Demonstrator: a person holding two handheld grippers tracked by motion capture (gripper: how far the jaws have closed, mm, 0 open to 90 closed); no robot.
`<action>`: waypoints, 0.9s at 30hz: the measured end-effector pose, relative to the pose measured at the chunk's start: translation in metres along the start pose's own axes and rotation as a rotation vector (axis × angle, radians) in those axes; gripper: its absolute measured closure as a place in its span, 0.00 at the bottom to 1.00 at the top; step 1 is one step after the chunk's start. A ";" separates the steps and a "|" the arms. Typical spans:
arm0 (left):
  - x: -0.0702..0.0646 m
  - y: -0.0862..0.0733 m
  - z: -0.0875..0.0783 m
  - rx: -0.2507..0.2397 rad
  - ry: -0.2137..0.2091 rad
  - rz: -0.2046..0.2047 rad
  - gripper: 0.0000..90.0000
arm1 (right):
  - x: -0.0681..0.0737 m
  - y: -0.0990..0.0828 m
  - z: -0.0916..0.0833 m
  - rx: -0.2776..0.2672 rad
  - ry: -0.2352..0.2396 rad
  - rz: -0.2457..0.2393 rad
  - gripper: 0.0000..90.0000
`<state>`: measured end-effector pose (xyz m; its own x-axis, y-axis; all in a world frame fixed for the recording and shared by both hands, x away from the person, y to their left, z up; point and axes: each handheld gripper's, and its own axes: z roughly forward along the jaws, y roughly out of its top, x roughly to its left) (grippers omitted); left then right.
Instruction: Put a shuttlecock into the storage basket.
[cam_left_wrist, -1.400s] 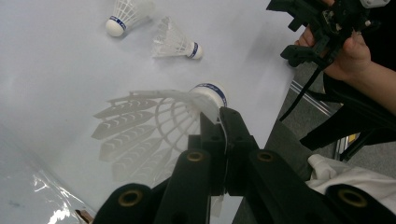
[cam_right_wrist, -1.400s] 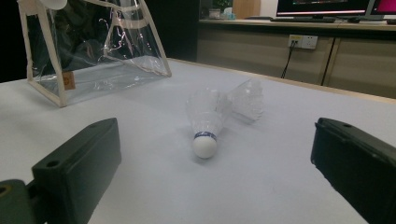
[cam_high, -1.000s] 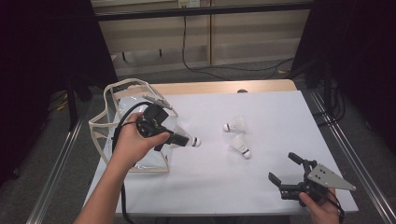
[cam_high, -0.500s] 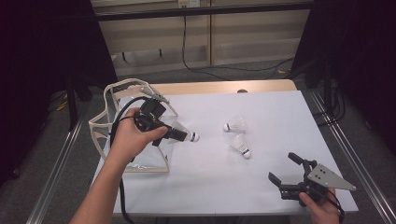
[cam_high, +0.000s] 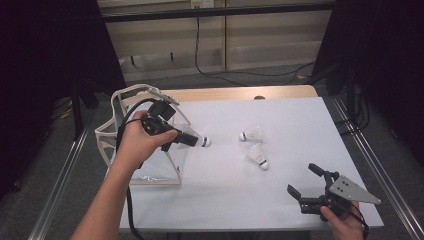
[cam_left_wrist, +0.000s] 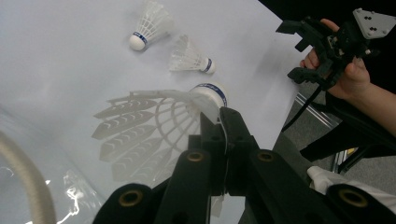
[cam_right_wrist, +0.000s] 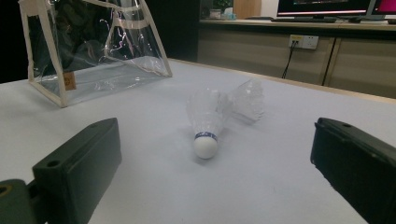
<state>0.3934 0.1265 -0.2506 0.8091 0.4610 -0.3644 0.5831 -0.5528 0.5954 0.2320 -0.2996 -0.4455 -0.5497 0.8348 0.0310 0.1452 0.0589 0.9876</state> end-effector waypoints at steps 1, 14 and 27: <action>0.001 0.000 -0.001 -0.001 0.002 -0.003 0.99 | 0.000 0.000 0.000 0.000 0.000 0.000 0.02; 0.005 0.003 -0.007 -0.012 0.015 -0.022 0.99 | 0.000 0.000 0.000 0.000 0.001 0.002 0.02; 0.006 0.010 -0.011 -0.010 0.027 -0.015 0.99 | 0.000 0.000 0.000 0.002 -0.001 0.002 0.02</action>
<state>0.4037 0.1314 -0.2392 0.7979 0.4879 -0.3540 0.5943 -0.5385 0.5974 0.2320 -0.3001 -0.4456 -0.5489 0.8352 0.0332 0.1480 0.0580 0.9873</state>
